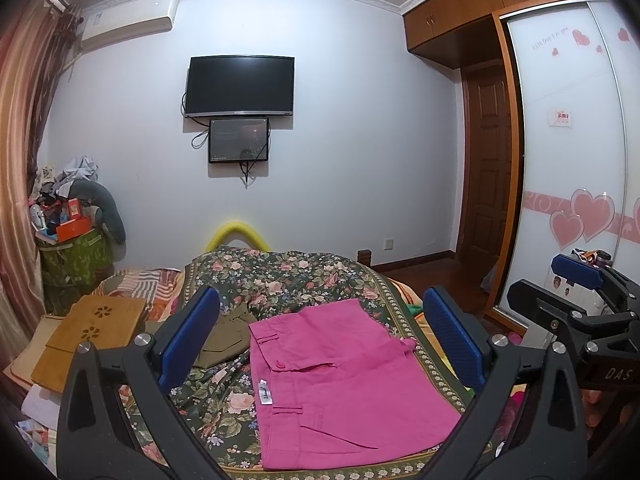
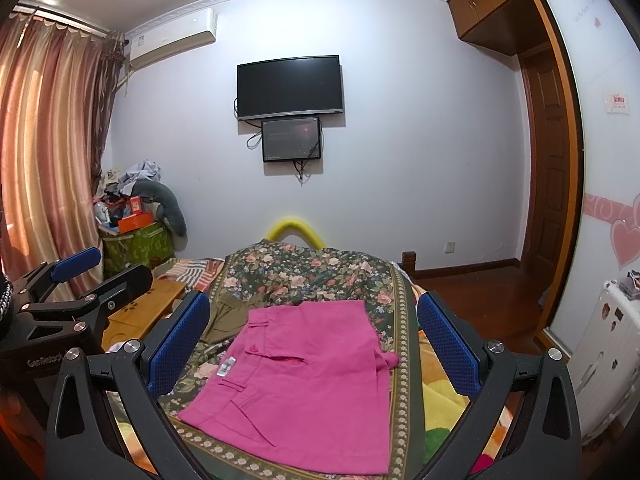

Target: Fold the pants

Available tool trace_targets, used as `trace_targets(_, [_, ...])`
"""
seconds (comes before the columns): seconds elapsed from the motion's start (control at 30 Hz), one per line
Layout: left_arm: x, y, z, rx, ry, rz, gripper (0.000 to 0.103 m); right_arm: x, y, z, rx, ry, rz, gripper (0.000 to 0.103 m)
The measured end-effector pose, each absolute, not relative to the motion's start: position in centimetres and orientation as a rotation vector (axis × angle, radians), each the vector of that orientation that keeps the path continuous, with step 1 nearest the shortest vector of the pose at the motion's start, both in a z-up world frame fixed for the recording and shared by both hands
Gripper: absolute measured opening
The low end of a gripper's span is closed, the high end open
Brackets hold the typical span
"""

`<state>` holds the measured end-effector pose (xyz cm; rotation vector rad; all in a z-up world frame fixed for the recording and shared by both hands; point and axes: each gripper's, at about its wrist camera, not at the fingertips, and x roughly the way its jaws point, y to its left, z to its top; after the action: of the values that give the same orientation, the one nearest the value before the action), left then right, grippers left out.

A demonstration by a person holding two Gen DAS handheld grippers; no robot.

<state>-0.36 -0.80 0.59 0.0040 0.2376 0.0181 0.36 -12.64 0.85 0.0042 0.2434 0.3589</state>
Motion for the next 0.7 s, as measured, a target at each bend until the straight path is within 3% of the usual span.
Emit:
trace_targets(0.47, [3.1, 0.4, -1.3, -0.032, 0.288, 0.054, 0.103, 3.4, -13.1, -1.6, -0.008, 0.323, 0.318, 0.103])
trace_targets(0.7, [8.2, 2.8, -5.3, -0.06, 0.452, 0.058, 0.103, 7.9, -14.5, -6.5, -0.063, 0.472, 0.25, 0.103])
